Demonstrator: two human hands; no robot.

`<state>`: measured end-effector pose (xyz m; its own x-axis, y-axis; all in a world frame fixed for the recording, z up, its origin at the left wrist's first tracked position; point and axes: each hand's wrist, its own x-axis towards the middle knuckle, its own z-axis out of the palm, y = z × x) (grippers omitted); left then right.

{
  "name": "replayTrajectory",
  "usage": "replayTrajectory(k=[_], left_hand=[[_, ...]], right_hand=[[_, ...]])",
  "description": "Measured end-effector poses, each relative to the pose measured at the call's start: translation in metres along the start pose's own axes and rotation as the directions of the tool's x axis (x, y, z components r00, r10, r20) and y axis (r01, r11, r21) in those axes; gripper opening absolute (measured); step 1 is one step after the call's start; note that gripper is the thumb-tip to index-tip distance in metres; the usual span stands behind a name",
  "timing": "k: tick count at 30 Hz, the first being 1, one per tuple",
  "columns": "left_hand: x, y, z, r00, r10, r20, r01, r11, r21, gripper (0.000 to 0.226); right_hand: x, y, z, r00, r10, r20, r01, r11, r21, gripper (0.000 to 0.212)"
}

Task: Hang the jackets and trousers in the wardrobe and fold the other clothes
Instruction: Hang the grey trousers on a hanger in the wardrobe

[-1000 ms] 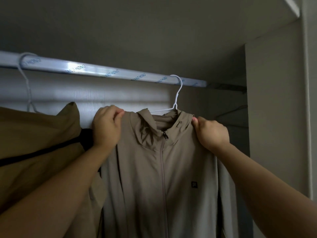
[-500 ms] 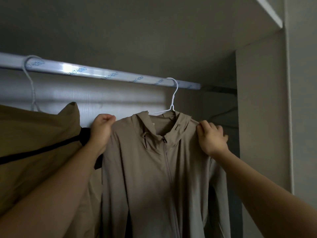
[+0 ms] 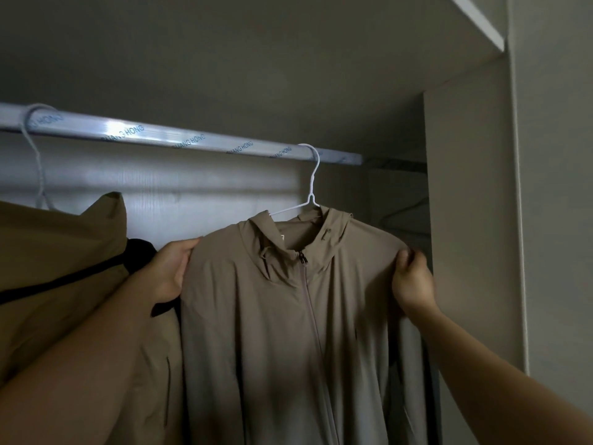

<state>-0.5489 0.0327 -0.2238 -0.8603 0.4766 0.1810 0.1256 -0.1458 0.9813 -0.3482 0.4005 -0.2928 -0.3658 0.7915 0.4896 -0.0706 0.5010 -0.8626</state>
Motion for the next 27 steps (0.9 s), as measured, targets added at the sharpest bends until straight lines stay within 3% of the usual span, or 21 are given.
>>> replayTrajectory(k=[4, 9, 13, 16, 18, 20, 22, 24, 27], left_hand=[[-0.002, 0.0, -0.019, 0.994, -0.054, 0.092, 0.052, 0.998, 0.03, 0.04], [-0.007, 0.003, -0.024, 0.99, -0.071, 0.125, 0.071, 0.997, 0.007, 0.051], [-0.013, 0.011, -0.024, 0.997, -0.063, 0.039, 0.061, 0.997, 0.054, 0.057], [-0.016, 0.015, -0.018, 0.988, 0.09, -0.126, -0.062, 0.975, 0.211, 0.046], [-0.014, 0.012, -0.01, 0.898, 0.353, -0.264, -0.2, 0.859, 0.471, 0.032], [-0.013, 0.005, -0.001, 0.699, 0.656, -0.284, -0.265, 0.607, 0.749, 0.037], [-0.017, -0.002, 0.01, 0.477, 0.845, -0.24, -0.205, 0.373, 0.905, 0.038], [-0.02, -0.007, 0.019, 0.352, 0.906, -0.236, -0.161, 0.307, 0.938, 0.034], [-0.022, -0.012, 0.025, 0.313, 0.915, -0.254, -0.19, 0.322, 0.927, 0.03]], right_hand=[[-0.001, -0.002, -0.002, 0.999, 0.032, 0.018, -0.034, 0.996, 0.087, 0.063], [0.008, -0.011, -0.003, 0.983, 0.18, 0.045, -0.185, 0.96, 0.212, 0.068], [0.014, -0.023, -0.007, 0.967, 0.241, 0.082, -0.254, 0.924, 0.287, 0.057], [0.015, -0.033, -0.01, 0.962, 0.233, 0.145, -0.273, 0.86, 0.43, 0.042], [0.011, -0.042, -0.009, 0.972, 0.161, 0.172, -0.226, 0.842, 0.49, 0.024], [0.005, -0.05, -0.009, 0.988, 0.044, 0.151, -0.107, 0.892, 0.44, 0.021], [-0.001, -0.052, -0.008, 0.991, -0.087, 0.098, 0.05, 0.944, 0.327, 0.022], [-0.006, -0.05, -0.007, 0.984, -0.179, 0.017, 0.168, 0.95, 0.265, 0.022], [-0.014, -0.042, -0.002, 0.977, -0.177, -0.123, 0.204, 0.94, 0.273, 0.019]])
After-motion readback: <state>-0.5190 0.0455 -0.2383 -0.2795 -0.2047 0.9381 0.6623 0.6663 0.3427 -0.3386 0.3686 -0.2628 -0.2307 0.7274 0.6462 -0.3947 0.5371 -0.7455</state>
